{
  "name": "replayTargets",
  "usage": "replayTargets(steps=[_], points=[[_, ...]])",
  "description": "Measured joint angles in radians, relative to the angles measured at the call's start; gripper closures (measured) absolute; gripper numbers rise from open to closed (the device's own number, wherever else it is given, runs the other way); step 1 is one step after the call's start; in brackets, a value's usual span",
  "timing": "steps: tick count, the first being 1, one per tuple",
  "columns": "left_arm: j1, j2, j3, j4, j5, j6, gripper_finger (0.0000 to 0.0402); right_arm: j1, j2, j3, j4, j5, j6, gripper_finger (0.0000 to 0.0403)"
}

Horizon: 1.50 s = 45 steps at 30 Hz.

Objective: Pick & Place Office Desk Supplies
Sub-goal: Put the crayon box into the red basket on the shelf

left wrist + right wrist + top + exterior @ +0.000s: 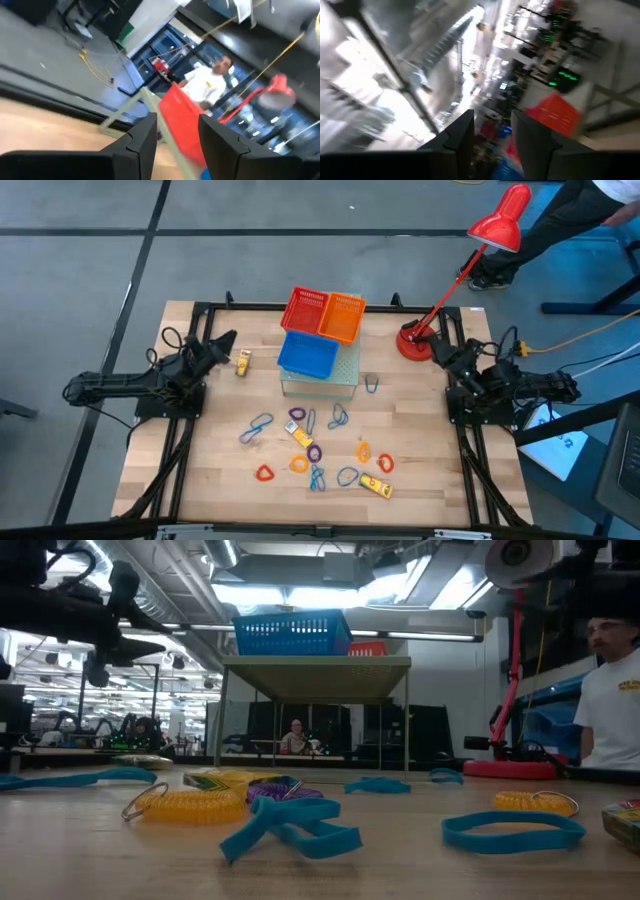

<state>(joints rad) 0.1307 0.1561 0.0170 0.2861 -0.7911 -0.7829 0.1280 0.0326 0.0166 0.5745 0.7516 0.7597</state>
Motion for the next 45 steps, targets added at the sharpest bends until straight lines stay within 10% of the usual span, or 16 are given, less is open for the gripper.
replayTargets(steps=[8,12,17,23,33,45], points=[[0.081,0.089,0.150,0.431,0.423,0.084,0.0283,0.000,0.000,0.060,0.271,-0.177,-0.274,0.0270],[0.081,0.237,0.486,-0.057,0.452,0.247,0.0291,0.000,0.036,0.170,0.202,-0.201,-0.399,0.0270],[0.111,0.502,0.879,-0.926,0.364,0.247,0.0280,0.000,0.150,0.419,-0.259,0.039,-0.576,0.0270],[0.135,0.744,1.108,-1.283,0.392,0.279,0.0251,0.000,0.361,0.756,-0.625,0.229,-0.755,0.0270],[0.156,1.015,1.065,-1.474,0.246,0.187,0.0177,0.000,0.525,1.040,-0.793,0.341,-0.842,0.0229],[0.236,1.186,0.973,-1.447,0.451,0.010,0.0150,0.000,0.538,1.092,-0.792,0.333,-0.853,0.0174]])
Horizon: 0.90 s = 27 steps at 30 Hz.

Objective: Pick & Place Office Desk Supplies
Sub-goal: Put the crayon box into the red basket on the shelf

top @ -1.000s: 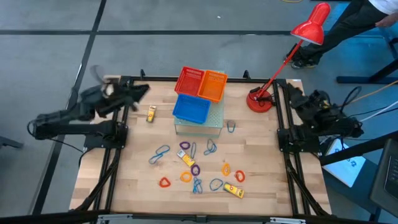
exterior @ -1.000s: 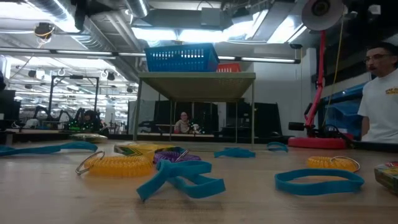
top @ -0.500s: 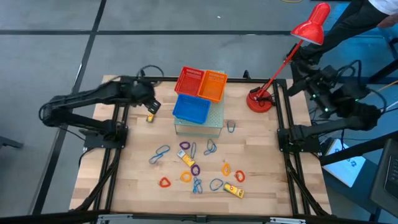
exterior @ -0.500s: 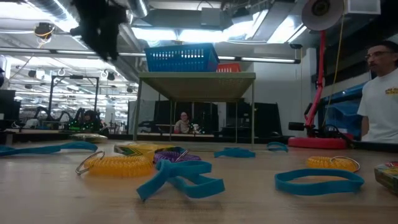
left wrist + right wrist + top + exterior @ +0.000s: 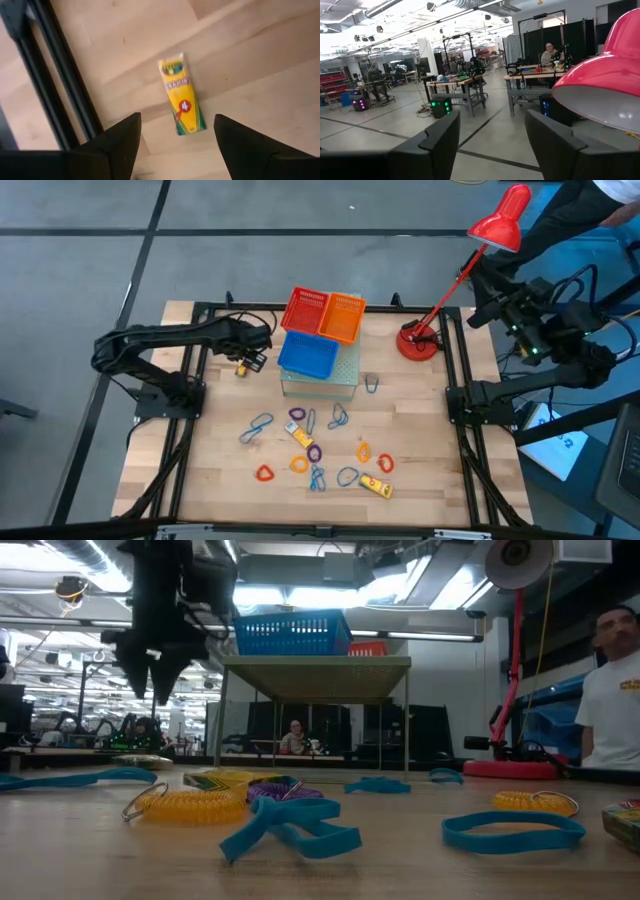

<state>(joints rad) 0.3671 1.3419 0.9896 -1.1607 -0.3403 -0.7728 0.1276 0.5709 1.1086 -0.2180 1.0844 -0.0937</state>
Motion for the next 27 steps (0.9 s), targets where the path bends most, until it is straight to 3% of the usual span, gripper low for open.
replayTargets(steps=[10,15,23,27], points=[[0.015,-0.025,-0.150,0.162,0.050,-0.015,0.0137,0.000,0.000,0.005,-0.002,0.000,0.000,0.0172],[0.040,-0.073,-0.267,0.297,0.131,-0.065,0.0137,0.000,0.000,0.005,-0.003,0.023,0.001,0.0172],[0.091,-0.139,-0.341,0.354,0.100,-0.064,0.0137,0.000,0.004,0.005,-0.002,0.026,0.009,0.0172],[0.129,-0.140,-0.399,0.465,0.126,-0.055,0.0137,0.000,0.017,0.005,-0.002,0.027,0.024,0.0172]])
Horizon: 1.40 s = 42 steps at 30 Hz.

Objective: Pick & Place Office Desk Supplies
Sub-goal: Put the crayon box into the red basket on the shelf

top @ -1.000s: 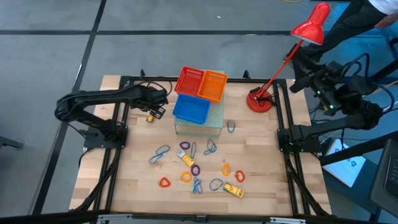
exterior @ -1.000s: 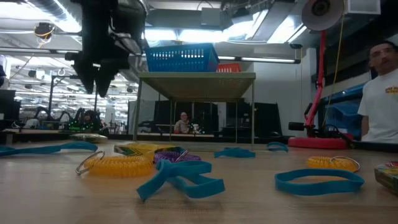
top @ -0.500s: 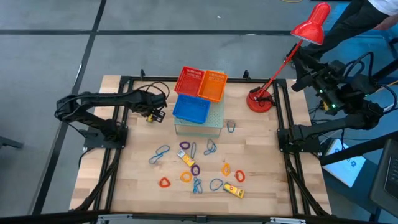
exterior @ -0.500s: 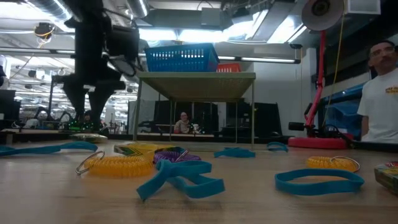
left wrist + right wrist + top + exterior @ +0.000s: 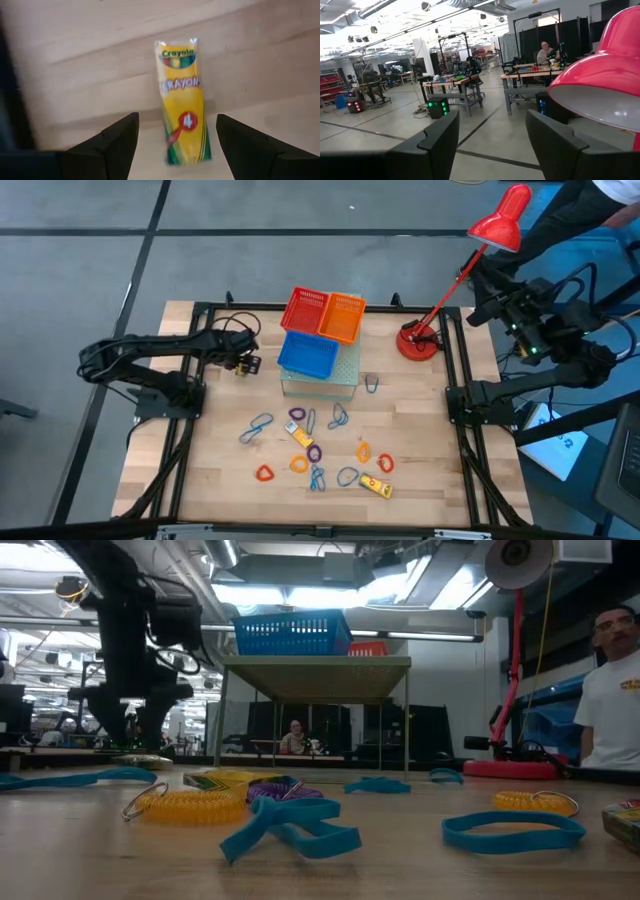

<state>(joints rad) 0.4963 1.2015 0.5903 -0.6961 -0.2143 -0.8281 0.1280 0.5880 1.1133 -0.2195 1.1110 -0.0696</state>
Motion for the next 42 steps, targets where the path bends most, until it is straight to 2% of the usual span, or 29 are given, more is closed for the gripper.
replayTargets(steps=[2,10,18,22,30,33,37,42], points=[[0.016,0.001,-0.030,0.048,0.030,-0.010,0.0137,0.000,0.007,0.000,0.000,0.000,0.007,0.0172],[0.038,0.004,-0.084,0.098,0.021,-0.025,0.0137,0.000,0.025,0.000,0.001,0.000,0.010,0.0172],[0.036,0.063,-0.120,0.145,0.025,-0.023,0.0143,0.000,0.035,0.000,0.002,0.000,0.029,0.0172],[0.036,0.072,-0.121,0.145,0.026,0.009,0.0178,0.000,0.039,0.000,0.002,-0.003,0.029,0.0172],[0.037,0.074,-0.121,0.156,0.030,0.021,0.0306,0.000,0.040,0.000,0.002,-0.003,0.028,0.0172],[0.037,0.069,-0.122,0.163,0.031,0.002,0.0339,0.000,0.040,0.000,0.002,-0.001,0.028,0.0172],[0.044,0.042,-0.124,0.195,0.042,-0.021,0.0348,0.000,0.040,0.000,0.003,0.000,0.009,0.0172],[0.081,-0.026,-0.112,0.205,0.065,-0.043,0.0328,0.000,0.039,0.000,0.021,0.000,-0.009,0.0172]])
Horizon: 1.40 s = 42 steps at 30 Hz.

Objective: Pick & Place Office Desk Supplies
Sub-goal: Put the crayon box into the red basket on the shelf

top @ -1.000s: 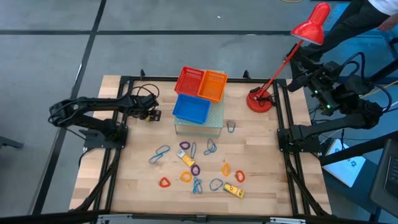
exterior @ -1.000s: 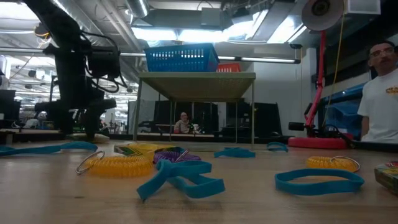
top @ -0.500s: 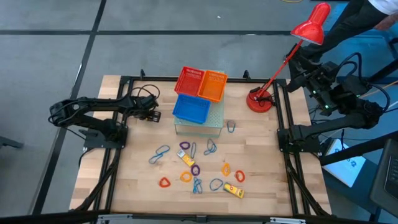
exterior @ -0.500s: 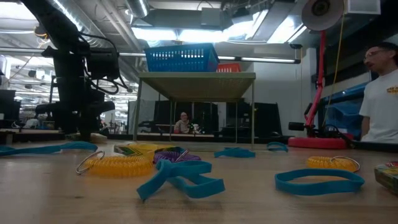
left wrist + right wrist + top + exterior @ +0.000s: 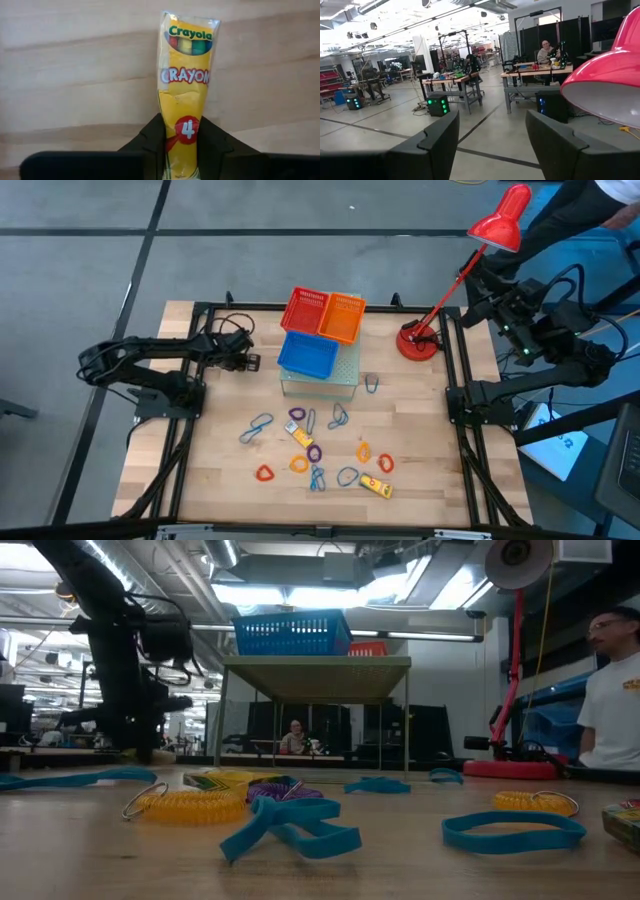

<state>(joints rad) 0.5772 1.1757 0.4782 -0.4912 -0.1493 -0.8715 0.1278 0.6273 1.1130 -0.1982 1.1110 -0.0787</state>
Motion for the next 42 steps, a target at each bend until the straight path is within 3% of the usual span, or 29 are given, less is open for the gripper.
replayTargets(steps=[6,14,19,22,29,36,39,42], points=[[0.068,-0.128,0.034,0.055,-0.016,0.002,0.0334,0.000,0.000,0.000,0.013,0.000,-0.020,0.0172],[0.165,-0.298,0.099,0.291,0.002,0.046,0.0333,0.000,0.000,0.000,0.013,0.000,-0.020,0.0172],[0.195,-0.338,0.144,0.499,0.050,0.084,0.0331,0.000,0.000,0.000,0.013,0.000,-0.020,0.0172],[0.205,-0.335,0.192,0.543,0.098,0.112,0.0330,0.000,0.000,0.000,0.013,0.000,-0.020,0.0172],[0.174,-0.229,0.314,0.545,0.125,0.158,0.0330,0.000,0.000,0.000,0.013,-0.001,-0.021,0.0172],[0.120,-0.002,0.494,0.564,0.224,0.192,0.0328,0.000,0.000,0.000,0.013,-0.001,-0.015,0.0172],[0.091,0.103,0.609,0.470,0.236,0.234,0.0328,0.000,0.000,0.000,0.013,-0.001,-0.015,0.0172],[0.072,0.189,0.741,0.277,0.231,0.302,0.0328,0.000,0.000,0.000,0.013,-0.001,-0.015,0.0172]])
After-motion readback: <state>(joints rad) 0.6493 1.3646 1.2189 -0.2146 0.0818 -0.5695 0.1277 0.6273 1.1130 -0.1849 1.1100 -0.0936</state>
